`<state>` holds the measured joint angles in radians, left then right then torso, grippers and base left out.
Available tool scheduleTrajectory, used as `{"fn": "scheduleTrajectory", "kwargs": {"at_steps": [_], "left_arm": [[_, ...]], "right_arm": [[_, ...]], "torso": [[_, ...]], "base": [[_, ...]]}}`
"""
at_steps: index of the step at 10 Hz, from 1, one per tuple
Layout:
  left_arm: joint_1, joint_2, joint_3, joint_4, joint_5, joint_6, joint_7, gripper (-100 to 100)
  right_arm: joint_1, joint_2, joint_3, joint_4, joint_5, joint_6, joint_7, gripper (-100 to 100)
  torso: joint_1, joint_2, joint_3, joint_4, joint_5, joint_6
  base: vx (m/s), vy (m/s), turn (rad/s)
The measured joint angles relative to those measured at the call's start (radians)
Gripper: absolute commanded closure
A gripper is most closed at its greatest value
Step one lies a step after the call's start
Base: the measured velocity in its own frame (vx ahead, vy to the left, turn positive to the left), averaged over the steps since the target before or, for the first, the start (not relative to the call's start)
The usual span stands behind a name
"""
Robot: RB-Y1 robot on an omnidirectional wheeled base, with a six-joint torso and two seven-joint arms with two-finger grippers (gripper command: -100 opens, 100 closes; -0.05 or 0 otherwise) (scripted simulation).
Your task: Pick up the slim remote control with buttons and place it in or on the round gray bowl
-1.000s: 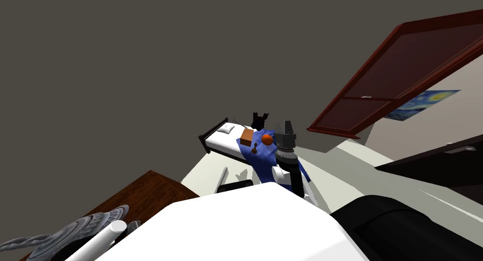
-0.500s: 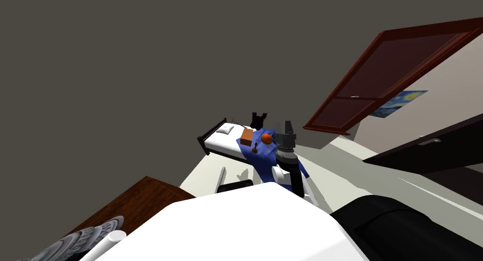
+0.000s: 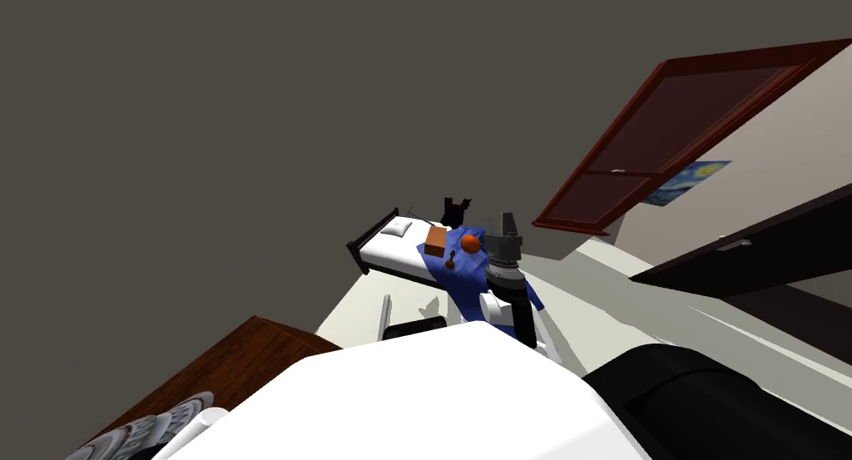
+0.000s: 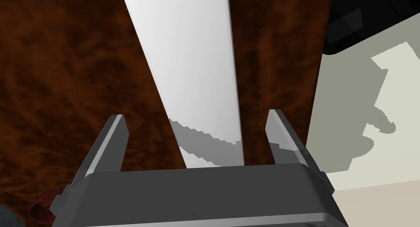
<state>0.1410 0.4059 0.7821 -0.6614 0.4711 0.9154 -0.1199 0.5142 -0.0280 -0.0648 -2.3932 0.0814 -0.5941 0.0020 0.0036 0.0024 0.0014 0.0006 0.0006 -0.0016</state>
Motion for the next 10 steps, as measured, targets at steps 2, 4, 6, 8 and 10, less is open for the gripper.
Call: {"fn": "scheduleTrajectory", "kwargs": {"at_steps": [2,4,6,8,10], "left_arm": [[-0.001,-0.022,-0.009,0.005,-0.010,-0.030,0.040,-100],[-0.019,-0.019,-0.012,0.054,-0.010,-0.064,0.054,-100],[-0.019,-0.020,-0.013,0.057,-0.010,-0.068,0.055,100],[-0.019,-0.021,-0.012,0.058,-0.009,-0.066,0.057,100],[-0.019,-0.021,-0.013,0.058,-0.010,-0.066,0.056,0]], "right_arm": [[0.000,0.000,0.000,0.000,0.000,0.000,0.000,0],[0.000,0.000,0.000,0.000,0.000,0.000,0.000,0],[0.000,0.000,0.000,0.000,0.000,0.000,0.000,0],[0.000,0.000,0.000,0.000,0.000,0.000,0.000,0],[0.000,0.000,0.000,0.000,0.000,0.000,0.000,0]], "torso": [[0.000,0.004,0.002,0.001,0.000,-0.001],[0.001,0.002,0.001,0.001,0.000,-0.001],[-0.001,-0.001,0.000,0.000,0.000,-0.001],[0.001,-0.002,-0.001,0.000,0.000,0.000],[0.001,-0.002,-0.001,0.000,0.000,0.000]], "base": [[-0.088,0.053,-0.102],[-0.035,0.025,-0.056],[-0.001,-0.002,0.005],[0.000,0.000,0.000],[0.000,0.000,0.000]]}}
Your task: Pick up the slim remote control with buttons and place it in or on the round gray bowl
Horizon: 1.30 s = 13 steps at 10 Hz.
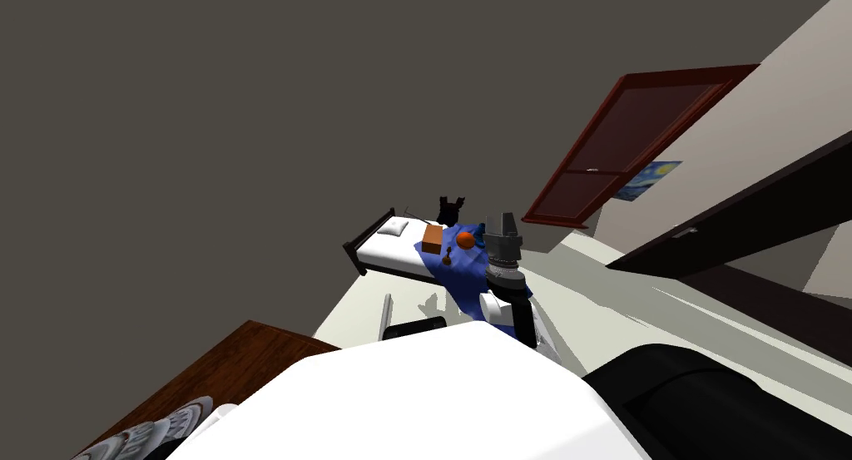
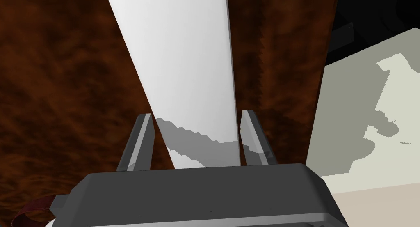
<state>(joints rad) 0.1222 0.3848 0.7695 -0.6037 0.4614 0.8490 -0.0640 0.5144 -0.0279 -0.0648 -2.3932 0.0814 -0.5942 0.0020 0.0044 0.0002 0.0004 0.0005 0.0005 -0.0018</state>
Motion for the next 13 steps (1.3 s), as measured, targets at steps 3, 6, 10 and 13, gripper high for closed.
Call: {"fn": "scheduleTrajectory", "kwargs": {"at_steps": [3,6,10,13], "left_arm": [[0.006,0.005,0.003,-0.020,0.001,0.015,-0.014,100],[0.031,0.015,0.014,-0.086,0.010,0.074,-0.052,100],[0.044,0.043,0.028,-0.131,0.013,0.106,-0.037,100],[0.033,0.095,0.049,-0.078,0.035,0.087,-0.057,100]], "right_arm": [[0.000,0.000,0.000,0.000,0.000,0.000,0.000,0],[0.000,0.000,0.000,0.000,0.000,0.000,0.000,0],[0.000,0.000,0.000,0.000,0.000,0.000,0.000,0],[0.000,0.000,0.000,0.000,0.000,0.000,0.000,0]], "torso": [[-0.002,-0.002,-0.001,0.000,-0.001,0.000],[-0.005,-0.005,-0.003,-0.001,-0.002,-0.001],[-0.007,0.003,0.002,0.001,-0.003,-0.001],[-0.007,0.004,0.003,0.001,-0.003,-0.001]], "base": [[0.048,-0.023,0.104],[0.069,-0.044,0.139],[-0.033,-0.066,0.013],[-0.038,-0.070,0.006]]}}
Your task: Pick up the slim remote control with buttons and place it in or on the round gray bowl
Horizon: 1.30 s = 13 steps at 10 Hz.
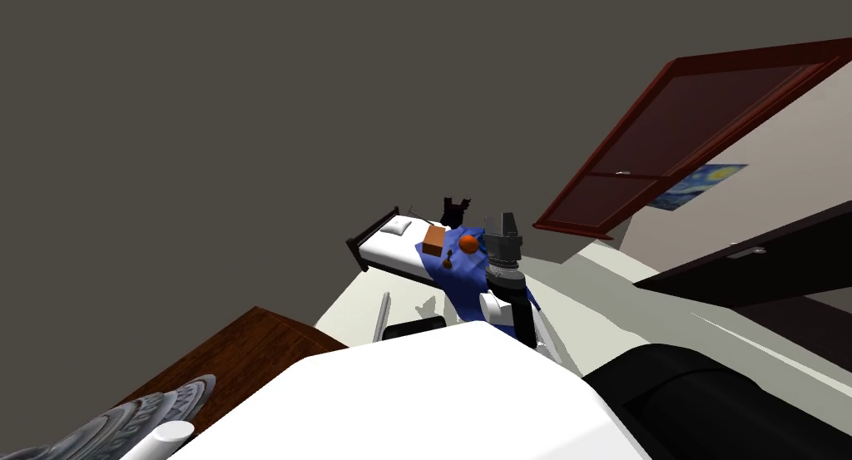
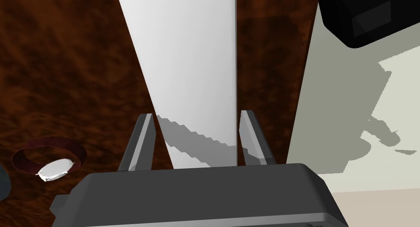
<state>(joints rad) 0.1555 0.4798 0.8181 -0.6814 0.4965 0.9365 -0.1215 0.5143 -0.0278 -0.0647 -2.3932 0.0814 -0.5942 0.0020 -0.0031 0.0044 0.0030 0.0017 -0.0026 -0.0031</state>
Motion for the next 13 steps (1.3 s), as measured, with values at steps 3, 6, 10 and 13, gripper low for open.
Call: {"fn": "scheduleTrajectory", "kwargs": {"at_steps": [3,6,10,13], "left_arm": [[0.022,0.031,0.023,-0.043,0.015,0.038,0.015,100],[0.035,0.080,0.058,-0.064,0.038,0.096,0.018,100],[0.071,0.106,0.102,-0.104,0.069,0.179,-0.030,100],[0.088,0.118,0.123,-0.119,0.080,0.228,-0.059,100]], "right_arm": [[0.000,0.000,0.000,0.000,0.000,0.000,0.000,0],[0.000,0.000,0.000,0.000,0.000,0.000,0.000,0],[0.000,0.000,0.000,0.000,0.000,0.000,0.000,0],[0.000,0.000,0.000,0.000,0.000,0.000,0.000,0]], "torso": [[-0.001,0.002,0.001,0.000,-0.001,0.000],[0.006,0.005,0.002,0.000,0.000,-0.002],[0.019,0.008,0.002,-0.004,0.009,-0.009],[0.023,0.010,0.002,-0.005,0.013,-0.012]], "base": [[-0.076,-0.084,-0.020],[-0.101,0.005,-0.041],[-0.078,0.058,-0.021],[-0.068,0.028,-0.002]]}}
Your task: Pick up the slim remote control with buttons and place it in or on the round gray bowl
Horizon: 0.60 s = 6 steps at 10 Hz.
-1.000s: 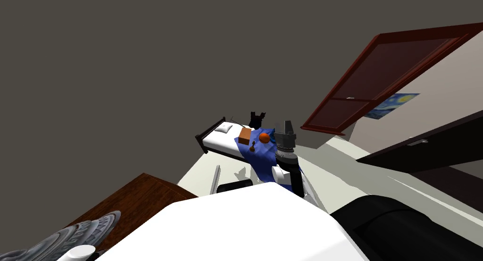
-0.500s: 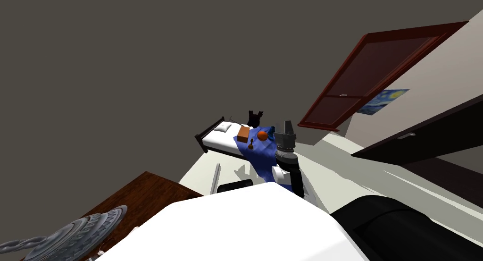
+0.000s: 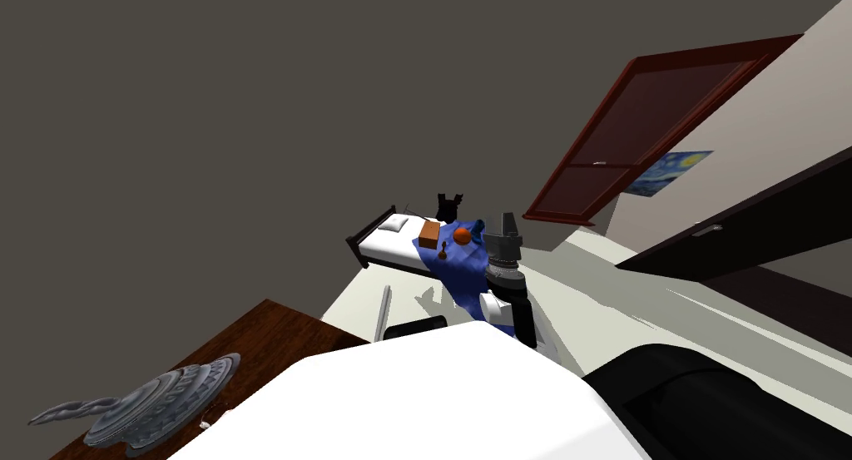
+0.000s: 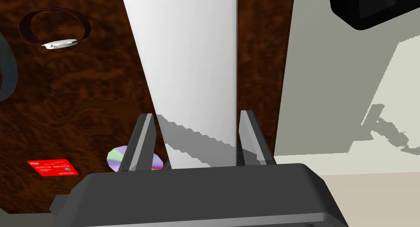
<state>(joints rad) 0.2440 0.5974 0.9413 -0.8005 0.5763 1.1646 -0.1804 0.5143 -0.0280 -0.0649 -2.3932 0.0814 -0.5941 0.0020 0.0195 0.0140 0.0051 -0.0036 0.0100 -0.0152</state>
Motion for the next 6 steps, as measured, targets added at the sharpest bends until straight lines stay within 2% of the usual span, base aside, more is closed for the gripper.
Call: {"fn": "scheduleTrajectory", "kwargs": {"at_steps": [6], "left_arm": [[0.041,0.011,0.041,-0.073,0.017,0.110,-0.049,100]], "right_arm": [[0.000,0.000,0.000,0.000,0.000,0.000,0.000,0]], "torso": [[0.000,0.001,0.001,0.000,0.000,0.000]], "base": [[-0.067,0.025,0.008]]}}
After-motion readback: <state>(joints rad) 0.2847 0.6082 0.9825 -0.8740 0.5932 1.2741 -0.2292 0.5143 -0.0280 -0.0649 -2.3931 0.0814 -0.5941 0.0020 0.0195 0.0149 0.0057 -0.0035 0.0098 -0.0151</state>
